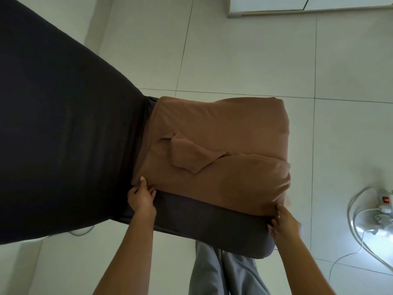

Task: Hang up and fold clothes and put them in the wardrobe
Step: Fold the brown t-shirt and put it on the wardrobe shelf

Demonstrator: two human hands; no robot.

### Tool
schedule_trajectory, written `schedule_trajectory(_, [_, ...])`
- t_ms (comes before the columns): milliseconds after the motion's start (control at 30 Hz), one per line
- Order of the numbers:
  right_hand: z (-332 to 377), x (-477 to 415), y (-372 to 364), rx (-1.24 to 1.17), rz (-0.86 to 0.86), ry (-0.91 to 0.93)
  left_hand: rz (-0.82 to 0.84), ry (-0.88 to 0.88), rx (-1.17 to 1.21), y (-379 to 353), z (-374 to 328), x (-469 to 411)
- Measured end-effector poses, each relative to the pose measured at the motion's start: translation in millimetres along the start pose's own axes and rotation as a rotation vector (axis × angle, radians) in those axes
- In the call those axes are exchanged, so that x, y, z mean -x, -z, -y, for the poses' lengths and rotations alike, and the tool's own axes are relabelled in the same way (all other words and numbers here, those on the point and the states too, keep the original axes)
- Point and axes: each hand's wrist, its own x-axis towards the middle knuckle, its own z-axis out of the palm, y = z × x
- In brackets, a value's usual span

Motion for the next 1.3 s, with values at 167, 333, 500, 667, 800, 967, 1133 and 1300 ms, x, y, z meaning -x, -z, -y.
schedule_trajectory(167, [1.1,-5.1,-6.1,-0.029,-0.085,0.054,-0.156,-0.21,-0.274,3.1,-1.4,-7.2])
schedule_trajectory(333, [-12.3,-10.7,-6.5,0.113,-0.175,0.176,-0.237,-0.194,-0.335,1.5,-0.6,-2.1])
schedule_trajectory(500, [-12.3,9.4,-10.7,0.156,-0.297,0.303,-0.313,-0.264,-0.227,-1.1,-4.6,20.5])
schedule_trajectory(667, [-8.2,43.4,-42.6,0.267,-0.05,0.673,-0.099,-0.407,-0.101,-26.9,-23.8,45.0])
schedule_trajectory(800, [-2.3,55.7,-86.4,0.339,0.351,0.69,0.187,-0.429,-0.39,-63.7,-52.2,38.4])
schedule_trajectory(967, [10.3,67.7,-132.3,0.428,0.455,0.485,0.396,-0.287,-0.705,-101.5,-73.5,28.5])
schedule_trajectory(1133, [23.2,76.0,-150.8,0.341,0.488,0.201,0.452,0.114,-0.463,-113.7,-82.5,7.9])
schedule_trajectory(1300, [19.3,76.4,-157.8,0.094,0.489,0.112,0.549,0.22,-0.318,-110.3,-84.0,1.5])
